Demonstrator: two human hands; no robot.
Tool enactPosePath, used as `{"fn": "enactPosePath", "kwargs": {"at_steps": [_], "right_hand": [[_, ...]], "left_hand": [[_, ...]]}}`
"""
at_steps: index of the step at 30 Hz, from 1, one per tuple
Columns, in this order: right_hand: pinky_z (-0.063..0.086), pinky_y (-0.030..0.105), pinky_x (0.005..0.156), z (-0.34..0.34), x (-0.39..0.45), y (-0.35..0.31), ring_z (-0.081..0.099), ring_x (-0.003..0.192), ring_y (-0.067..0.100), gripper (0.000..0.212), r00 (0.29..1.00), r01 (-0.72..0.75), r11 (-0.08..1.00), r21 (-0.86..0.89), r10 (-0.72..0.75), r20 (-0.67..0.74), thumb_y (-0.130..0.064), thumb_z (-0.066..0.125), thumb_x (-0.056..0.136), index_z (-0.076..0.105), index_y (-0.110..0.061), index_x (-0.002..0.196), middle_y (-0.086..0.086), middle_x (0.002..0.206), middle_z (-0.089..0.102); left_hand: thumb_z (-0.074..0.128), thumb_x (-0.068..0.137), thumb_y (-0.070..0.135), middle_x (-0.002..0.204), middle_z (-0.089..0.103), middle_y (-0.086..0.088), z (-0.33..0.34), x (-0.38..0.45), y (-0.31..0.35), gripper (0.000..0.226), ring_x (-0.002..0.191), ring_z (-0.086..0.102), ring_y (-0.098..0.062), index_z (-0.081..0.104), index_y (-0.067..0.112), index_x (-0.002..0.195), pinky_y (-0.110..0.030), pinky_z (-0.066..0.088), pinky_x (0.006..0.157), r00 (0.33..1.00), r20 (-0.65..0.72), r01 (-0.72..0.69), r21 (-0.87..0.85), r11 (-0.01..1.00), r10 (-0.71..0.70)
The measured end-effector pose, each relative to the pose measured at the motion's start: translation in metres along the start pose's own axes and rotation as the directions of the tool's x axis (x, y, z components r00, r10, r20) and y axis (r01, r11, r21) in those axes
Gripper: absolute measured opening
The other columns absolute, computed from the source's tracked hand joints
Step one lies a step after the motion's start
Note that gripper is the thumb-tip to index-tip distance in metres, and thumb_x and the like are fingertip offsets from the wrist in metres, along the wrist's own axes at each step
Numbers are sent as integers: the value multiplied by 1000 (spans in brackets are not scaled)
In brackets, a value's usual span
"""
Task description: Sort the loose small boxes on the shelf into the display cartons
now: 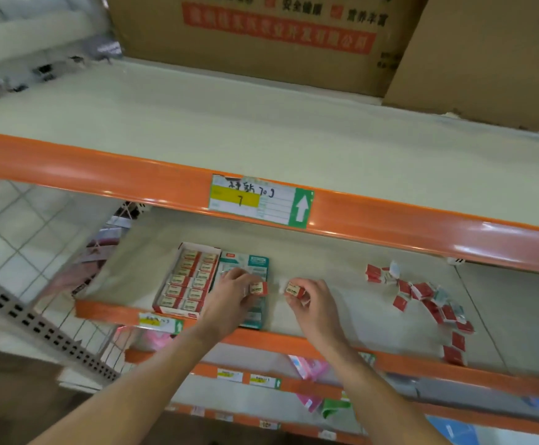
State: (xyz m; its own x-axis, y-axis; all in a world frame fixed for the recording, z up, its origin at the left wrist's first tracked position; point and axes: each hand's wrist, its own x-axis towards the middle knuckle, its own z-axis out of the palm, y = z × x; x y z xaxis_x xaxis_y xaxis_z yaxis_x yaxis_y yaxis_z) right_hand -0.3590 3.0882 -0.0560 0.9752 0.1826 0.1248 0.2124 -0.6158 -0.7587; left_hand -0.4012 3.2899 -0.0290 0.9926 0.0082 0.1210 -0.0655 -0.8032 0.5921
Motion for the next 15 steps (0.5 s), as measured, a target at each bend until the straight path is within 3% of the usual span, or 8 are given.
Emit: {"fn": "enactPosePath", "kwargs": {"at_steps": [4, 10, 15], "right_hand": [[52, 23, 83, 39, 7, -31, 58, 87, 6, 27, 997, 58, 998, -4, -58, 44, -23, 73, 88, 68, -21, 115, -8, 103, 53], [51, 22, 85, 79, 22, -66, 61, 92, 9, 32, 994, 67, 996, -50, -62, 95, -27, 73, 89, 67, -21, 120, -7, 110, 56], [49, 23, 84, 107, 35, -96, 58, 87, 6, 32, 989, 82, 991, -109, -67, 130, -33, 72, 88, 67, -24, 119, -8, 111, 56]], "left_hand": [[65, 91, 19, 127, 55, 3, -24, -5, -27, 37, 116, 52, -18, 62, 23, 127, -29, 43, 97, 999, -46, 11, -1, 1000, -11], [65, 88, 13, 127, 56, -3, -48, -3, -61, 37, 117, 51, -26, 65, 20, 124, -37, 42, 101, 996, -50, 69, 9, 998, -69], [60, 89, 10, 129, 54, -2, -73, 1, -88, 41, 118, 50, -24, 61, 22, 128, -32, 41, 100, 996, -44, 79, 91, 993, -75]]}}
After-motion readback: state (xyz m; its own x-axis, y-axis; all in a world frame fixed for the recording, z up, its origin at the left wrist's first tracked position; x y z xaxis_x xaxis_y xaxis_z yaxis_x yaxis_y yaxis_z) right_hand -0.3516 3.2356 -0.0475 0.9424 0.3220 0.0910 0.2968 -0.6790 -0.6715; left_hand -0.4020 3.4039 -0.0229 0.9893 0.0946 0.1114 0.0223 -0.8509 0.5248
